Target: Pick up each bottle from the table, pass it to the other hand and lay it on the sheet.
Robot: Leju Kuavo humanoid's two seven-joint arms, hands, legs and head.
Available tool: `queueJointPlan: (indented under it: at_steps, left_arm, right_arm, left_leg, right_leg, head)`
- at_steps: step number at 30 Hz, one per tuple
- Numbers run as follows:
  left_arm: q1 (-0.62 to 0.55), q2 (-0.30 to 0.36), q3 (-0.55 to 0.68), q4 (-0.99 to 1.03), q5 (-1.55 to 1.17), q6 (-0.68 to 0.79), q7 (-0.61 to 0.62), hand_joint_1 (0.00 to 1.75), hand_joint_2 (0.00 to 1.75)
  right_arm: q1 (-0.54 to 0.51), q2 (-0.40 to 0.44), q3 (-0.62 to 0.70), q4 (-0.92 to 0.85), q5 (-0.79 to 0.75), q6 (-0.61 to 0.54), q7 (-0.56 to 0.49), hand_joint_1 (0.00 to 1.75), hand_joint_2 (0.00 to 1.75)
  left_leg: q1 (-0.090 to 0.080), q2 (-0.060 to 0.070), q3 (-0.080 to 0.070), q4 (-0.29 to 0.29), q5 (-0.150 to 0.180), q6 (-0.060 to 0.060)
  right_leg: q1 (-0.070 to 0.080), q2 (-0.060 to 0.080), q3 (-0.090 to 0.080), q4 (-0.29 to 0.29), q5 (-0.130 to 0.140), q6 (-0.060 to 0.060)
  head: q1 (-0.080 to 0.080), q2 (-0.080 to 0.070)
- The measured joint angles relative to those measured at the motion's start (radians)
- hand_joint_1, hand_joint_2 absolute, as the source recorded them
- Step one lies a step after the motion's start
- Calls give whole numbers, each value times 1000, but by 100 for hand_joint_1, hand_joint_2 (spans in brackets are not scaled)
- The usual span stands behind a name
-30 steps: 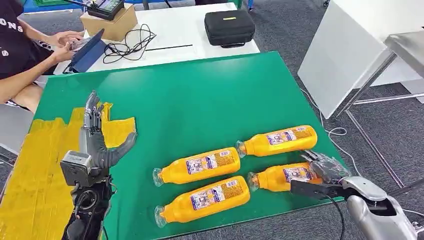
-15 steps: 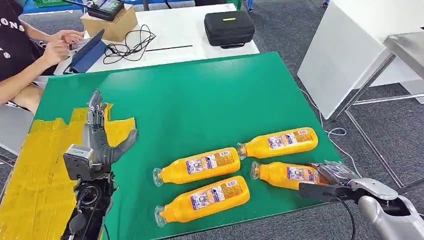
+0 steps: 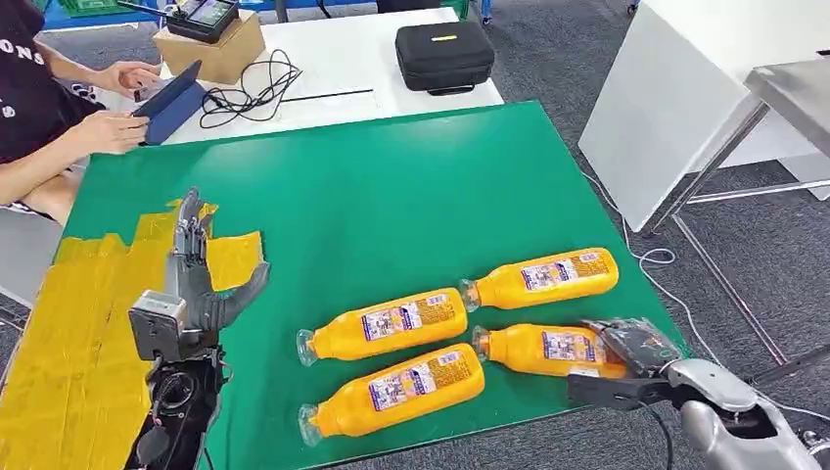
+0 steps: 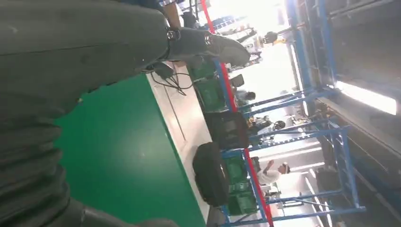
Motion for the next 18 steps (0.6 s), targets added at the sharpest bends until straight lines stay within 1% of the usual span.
queueJointPlan:
  at_steps: [5, 9, 12, 15, 18]
  left_arm:
    - [12, -5, 8, 0, -18, -3, -2, 0, 175]
    - [28, -11, 19, 0, -33, 0, 0, 0, 175]
    - [42, -13, 28, -3, -36, 3, 2, 0, 175]
    - [49, -13, 31, -5, -38, 5, 4, 0, 175]
    - [49, -14, 31, -9, -47, 6, 18, 0, 175]
  right_arm:
    - [4, 119, -42, -23, 5, -95, -85, 175, 175]
    - [8, 221, -97, -56, -8, -158, -132, 175, 175]
    - [3, 279, -133, -66, -25, -174, -141, 175, 175]
    - [-2, 312, -152, -70, -34, -181, -142, 175, 175]
    - [-12, 344, -177, -70, -31, -215, -125, 175, 175]
  left_leg:
    - [1, 0, -1, 0, 0, 0]
    - [1, 0, -1, 0, 0, 0]
    - [1, -1, -2, 0, 0, 0]
    - [0, -3, -2, 0, 0, 0]
    - [0, -2, -2, 0, 0, 0]
  right_leg:
    - [1, 0, 0, 0, 0, 0]
    - [1, 0, -1, 1, 0, 0]
    - [0, 0, -1, 1, -1, 0]
    - [-1, -1, -1, 0, -1, 1]
    - [-1, -1, -1, 0, -1, 1]
  head:
    - [0, 0]
    - [0, 0]
    - [0, 0]
    - [0, 0]
    - [0, 0]
